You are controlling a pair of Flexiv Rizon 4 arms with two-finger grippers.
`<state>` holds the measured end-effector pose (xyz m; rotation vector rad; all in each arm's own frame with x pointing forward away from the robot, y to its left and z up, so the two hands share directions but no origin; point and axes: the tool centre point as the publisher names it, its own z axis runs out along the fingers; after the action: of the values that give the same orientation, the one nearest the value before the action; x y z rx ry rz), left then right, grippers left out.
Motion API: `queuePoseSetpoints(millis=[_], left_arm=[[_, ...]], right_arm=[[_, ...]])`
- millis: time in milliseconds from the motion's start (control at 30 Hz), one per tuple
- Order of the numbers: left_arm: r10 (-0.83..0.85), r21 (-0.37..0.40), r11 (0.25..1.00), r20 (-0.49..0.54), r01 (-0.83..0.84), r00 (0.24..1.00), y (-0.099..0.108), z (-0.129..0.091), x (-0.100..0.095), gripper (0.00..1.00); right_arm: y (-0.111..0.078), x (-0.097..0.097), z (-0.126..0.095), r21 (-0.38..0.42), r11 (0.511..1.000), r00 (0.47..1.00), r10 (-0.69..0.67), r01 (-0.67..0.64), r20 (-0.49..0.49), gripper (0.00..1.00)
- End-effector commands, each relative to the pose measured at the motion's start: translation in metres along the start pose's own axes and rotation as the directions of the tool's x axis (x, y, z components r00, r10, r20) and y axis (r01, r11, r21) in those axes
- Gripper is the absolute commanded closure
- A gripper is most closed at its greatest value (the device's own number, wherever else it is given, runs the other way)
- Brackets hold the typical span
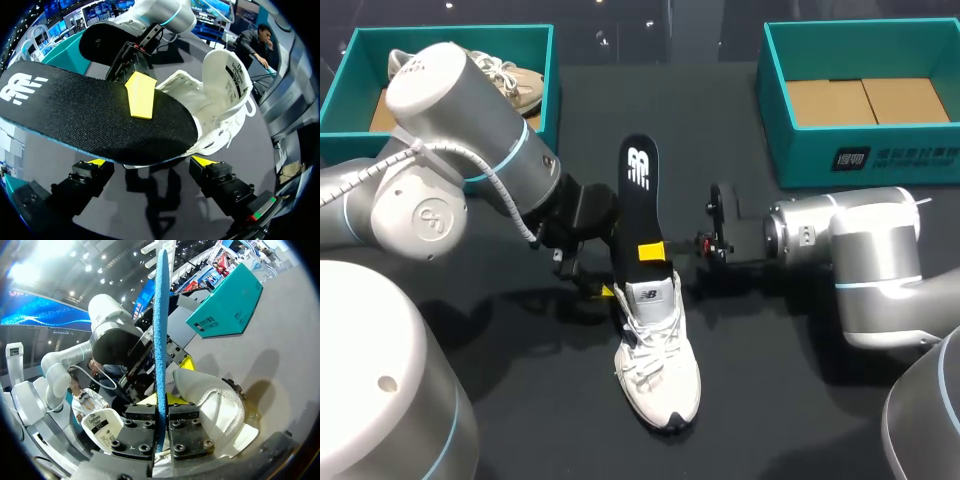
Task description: Take the shoe out of the shoebox, open the shoe tongue, remove and reinsert the insole, then place the shoe into the shoebox
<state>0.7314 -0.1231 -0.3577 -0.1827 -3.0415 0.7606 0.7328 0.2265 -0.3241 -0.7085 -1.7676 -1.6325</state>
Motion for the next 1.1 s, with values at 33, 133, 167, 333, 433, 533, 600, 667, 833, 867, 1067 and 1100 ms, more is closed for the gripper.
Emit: queuePoseSetpoints(millis=[33,133,167,333,433,533,600,667,833,867,1067,1100], left_arm=[[0.001,-0.002,1.000,0.001,-0.001,1.000,0.000,0.001,0.000,0.00],[0.001,-0.002,1.000,0.001,-0.001,1.000,0.000,0.001,0.000,0.00],[0.001,-0.002,1.000,0.001,-0.001,1.000,0.000,0.001,0.000,0.00],[0.001,-0.002,1.000,0.001,-0.001,1.000,0.000,0.001,0.000,0.00],[0.001,-0.002,1.000,0.001,-0.001,1.000,0.000,0.001,0.000,0.00],[0.001,-0.002,1.000,0.001,-0.001,1.000,0.000,0.001,0.000,0.00],[0.001,-0.002,1.000,0.001,-0.001,1.000,0.000,0.001,0.000,0.00],[0.001,-0.002,1.000,0.001,-0.001,1.000,0.000,0.001,0.000,0.00],[0.001,-0.002,1.000,0.001,-0.001,1.000,0.000,0.001,0.000,0.00],[0.001,-0.002,1.000,0.001,-0.001,1.000,0.000,0.001,0.000,0.00],[0.001,-0.002,1.000,0.001,-0.001,1.000,0.000,0.001,0.000,0.00],[0.001,-0.002,1.000,0.001,-0.001,1.000,0.000,0.001,0.000,0.00]], right_arm=[[-0.008,0.003,0.000,0.001,1.000,1.000,0.003,-0.003,0.012,1.00],[-0.012,0.004,0.001,0.002,1.000,1.000,0.008,-0.008,0.013,1.00],[-0.014,0.004,0.001,0.003,1.000,1.000,0.012,-0.012,0.014,1.00],[-0.022,0.003,0.003,0.006,0.999,0.999,0.035,-0.035,0.020,1.00],[-0.028,0.003,0.004,0.009,0.999,0.999,0.048,-0.048,0.027,1.00],[-0.033,0.003,0.004,0.004,0.998,0.998,0.056,-0.056,0.031,1.00],[-0.036,0.004,0.004,-0.001,0.998,0.998,0.060,-0.060,0.034,1.00],[-0.037,0.005,0.004,-0.003,0.998,0.998,0.060,-0.060,0.036,1.00],[-0.042,0.010,0.005,-0.001,0.998,0.997,0.059,-0.059,0.039,1.00],[-0.043,0.010,0.005,0.000,0.998,0.997,0.060,-0.060,0.039,1.00],[-0.046,0.011,0.006,0.012,0.997,0.997,0.074,-0.074,0.024,1.00],[-0.046,0.011,0.006,0.012,0.997,0.997,0.074,-0.074,0.025,1.00]])
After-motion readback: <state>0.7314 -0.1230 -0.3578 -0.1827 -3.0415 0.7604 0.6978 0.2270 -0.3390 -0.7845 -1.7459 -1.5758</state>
